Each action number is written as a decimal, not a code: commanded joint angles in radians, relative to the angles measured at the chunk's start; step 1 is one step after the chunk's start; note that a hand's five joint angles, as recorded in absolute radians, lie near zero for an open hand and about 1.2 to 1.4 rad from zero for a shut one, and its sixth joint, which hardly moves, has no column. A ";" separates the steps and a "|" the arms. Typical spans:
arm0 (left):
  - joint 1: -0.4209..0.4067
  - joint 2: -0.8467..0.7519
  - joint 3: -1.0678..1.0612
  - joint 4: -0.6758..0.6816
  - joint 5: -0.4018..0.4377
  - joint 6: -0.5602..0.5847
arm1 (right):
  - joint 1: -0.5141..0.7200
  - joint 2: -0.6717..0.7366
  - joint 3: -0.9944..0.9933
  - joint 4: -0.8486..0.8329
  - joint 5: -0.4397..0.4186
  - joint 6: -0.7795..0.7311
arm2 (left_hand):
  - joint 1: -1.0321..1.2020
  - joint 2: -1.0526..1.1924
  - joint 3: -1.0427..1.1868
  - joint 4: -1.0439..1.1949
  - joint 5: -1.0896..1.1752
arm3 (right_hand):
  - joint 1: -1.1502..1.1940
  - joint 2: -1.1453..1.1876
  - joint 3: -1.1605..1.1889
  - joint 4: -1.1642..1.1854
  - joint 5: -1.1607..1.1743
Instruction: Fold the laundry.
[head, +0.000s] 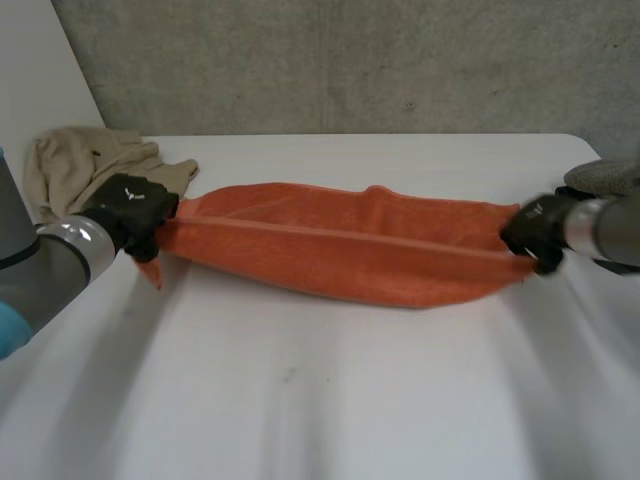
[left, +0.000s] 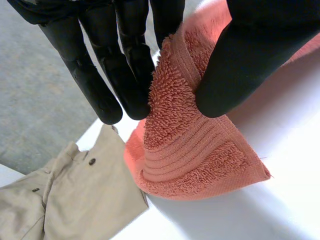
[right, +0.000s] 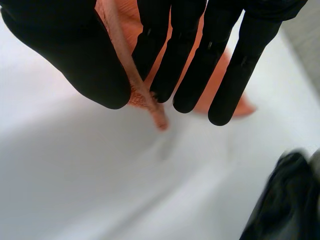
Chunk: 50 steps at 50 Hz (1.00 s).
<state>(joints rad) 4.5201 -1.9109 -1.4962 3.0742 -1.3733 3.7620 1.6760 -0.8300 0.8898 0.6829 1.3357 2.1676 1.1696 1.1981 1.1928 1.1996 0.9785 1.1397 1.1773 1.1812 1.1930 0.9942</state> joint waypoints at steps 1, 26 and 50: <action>-0.004 0.085 -0.096 -0.173 -0.001 0.168 | -0.119 -0.270 0.378 0.055 -0.049 -0.181 | 0.227 0.198 0.203 0.197 0.243 | 0.257 0.219 0.215 0.203 0.227; -0.079 -0.283 0.545 -0.180 -0.084 0.280 | 0.016 -0.074 0.056 -0.229 0.014 0.061 | 0.227 0.198 0.203 0.197 0.243 | 0.257 0.219 0.215 0.203 0.227; -0.015 -0.238 0.900 0.144 -0.155 -0.275 | 0.103 -0.211 -0.029 -0.979 0.122 0.655 | 0.218 0.190 0.195 0.188 0.235 | 0.257 0.219 0.215 0.203 0.227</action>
<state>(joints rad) 4.4891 -2.1987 -0.4251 3.2207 -1.5816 3.5884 1.7720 -0.9564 0.6574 -0.2417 1.5154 2.8382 1.1696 1.1983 1.1931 1.2029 0.9845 1.1397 1.1774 1.1871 1.1952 1.0006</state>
